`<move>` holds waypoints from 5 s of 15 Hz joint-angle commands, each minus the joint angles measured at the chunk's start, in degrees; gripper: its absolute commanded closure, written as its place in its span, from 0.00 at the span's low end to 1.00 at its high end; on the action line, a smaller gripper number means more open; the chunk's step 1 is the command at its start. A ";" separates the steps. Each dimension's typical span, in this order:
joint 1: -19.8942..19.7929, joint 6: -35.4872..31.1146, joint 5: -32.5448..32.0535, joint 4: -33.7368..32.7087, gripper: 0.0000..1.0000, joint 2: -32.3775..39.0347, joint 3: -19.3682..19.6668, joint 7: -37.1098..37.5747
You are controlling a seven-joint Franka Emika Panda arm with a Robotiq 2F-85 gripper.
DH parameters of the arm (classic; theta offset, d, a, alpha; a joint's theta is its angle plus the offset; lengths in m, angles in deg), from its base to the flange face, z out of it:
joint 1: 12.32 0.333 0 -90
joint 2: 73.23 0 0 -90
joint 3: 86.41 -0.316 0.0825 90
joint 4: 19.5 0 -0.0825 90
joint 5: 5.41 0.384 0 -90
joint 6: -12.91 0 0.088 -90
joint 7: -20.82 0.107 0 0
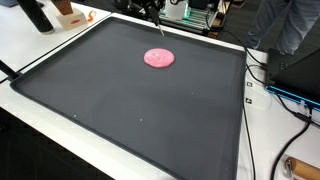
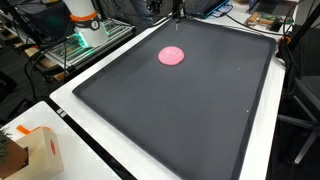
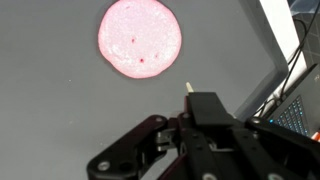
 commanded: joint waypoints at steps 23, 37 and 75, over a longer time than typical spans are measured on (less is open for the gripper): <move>6.80 -8.01 -22.24 4.22 0.97 -4.45 -5.34 19.62; 19.92 5.40 -55.55 -4.84 0.97 7.31 -13.64 60.77; 31.06 24.86 -74.08 -21.59 0.97 32.14 -9.34 96.19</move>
